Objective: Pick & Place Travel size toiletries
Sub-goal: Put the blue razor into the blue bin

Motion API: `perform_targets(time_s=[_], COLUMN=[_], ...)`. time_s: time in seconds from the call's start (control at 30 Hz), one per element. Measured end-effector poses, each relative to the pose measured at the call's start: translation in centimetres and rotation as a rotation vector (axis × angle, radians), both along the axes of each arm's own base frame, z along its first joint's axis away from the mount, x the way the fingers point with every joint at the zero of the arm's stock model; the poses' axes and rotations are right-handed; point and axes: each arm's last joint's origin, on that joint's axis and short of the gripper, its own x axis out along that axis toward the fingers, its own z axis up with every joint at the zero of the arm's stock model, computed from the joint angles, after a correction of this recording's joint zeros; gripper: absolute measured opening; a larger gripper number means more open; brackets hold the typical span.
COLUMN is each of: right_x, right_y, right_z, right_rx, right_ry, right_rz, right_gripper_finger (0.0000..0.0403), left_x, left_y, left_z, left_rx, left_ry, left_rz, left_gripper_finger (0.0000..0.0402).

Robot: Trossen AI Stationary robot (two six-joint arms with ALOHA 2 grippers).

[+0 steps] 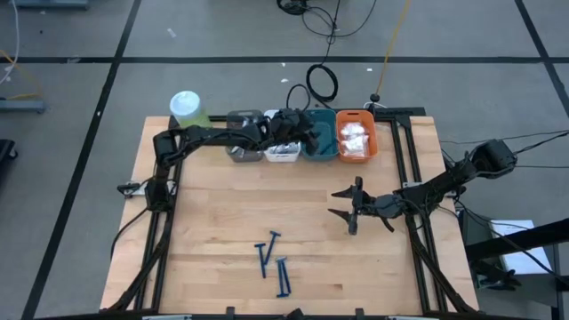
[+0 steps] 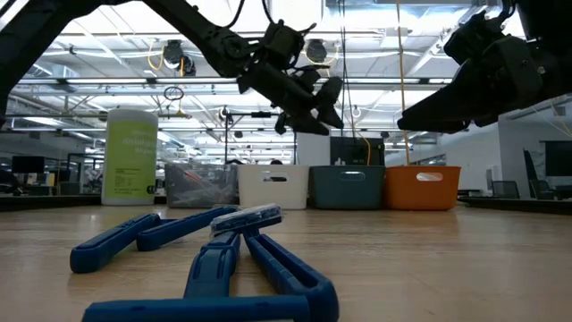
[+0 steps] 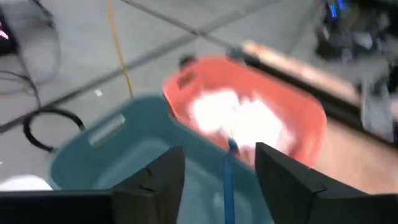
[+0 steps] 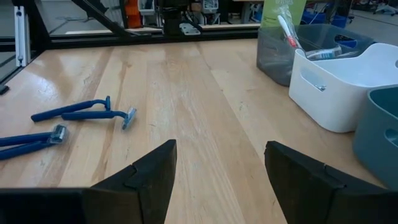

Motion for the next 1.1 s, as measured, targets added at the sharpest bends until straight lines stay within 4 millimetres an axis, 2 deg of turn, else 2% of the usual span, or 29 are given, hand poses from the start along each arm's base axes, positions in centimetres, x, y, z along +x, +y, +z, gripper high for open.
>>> perform_targets(time_s=[0.07, 0.13, 0.3, 0.43, 0.53, 0.67, 0.83, 0.97, 1.1], right_x=[0.0, 0.0, 0.0, 0.0, 0.0, 0.0, 0.0, 0.0, 0.0], right_y=[0.0, 0.0, 0.0, 0.0, 0.0, 0.0, 0.0, 0.0, 0.0], right_z=[0.0, 0.0, 0.0, 0.0, 0.0, 0.0, 0.1, 0.1, 0.1], right_rx=[0.000, 0.000, 0.000, 0.011, 0.028, 0.030, 0.029, 0.028, 0.028], right_ry=[0.000, 0.000, 0.000, -0.002, -0.005, -0.008, -0.011, -0.010, -0.012], right_rz=[0.000, 0.000, 0.001, 0.000, -0.003, -0.004, -0.004, -0.004, -0.006], right_gripper_finger=[0.0231, 0.0231, 0.0233, 0.0229, 0.0227, 0.0227, 0.0227, 0.0224, 0.0224], left_x=[-0.6, -1.6, -5.5, -8.5, -10.0, -11.6, -14.0, -15.7, -16.4], left_y=[-0.5, -1.5, -6.0, -11.3, -16.1, -22.2, -28.5, -31.1, -31.9], left_z=[0.4, 1.9, 6.0, 8.3, 8.7, 7.5, 3.5, 0.3, -2.2], left_rx=[-0.028, -0.078, -0.248, -0.288, -0.253, -0.306, -0.420, -0.522, -0.585], left_ry=[0.057, 0.099, 0.282, 0.405, 0.462, 0.484, 0.517, 0.457, 0.364], left_rz=[-0.077, -0.164, -0.271, -0.305, -0.362, -0.369, -0.282, -0.173, -0.069], left_gripper_finger=[0.0206, 0.0216, 0.0224, 0.0225, 0.0225, 0.0225, 0.0225, 0.0225, 0.0225])
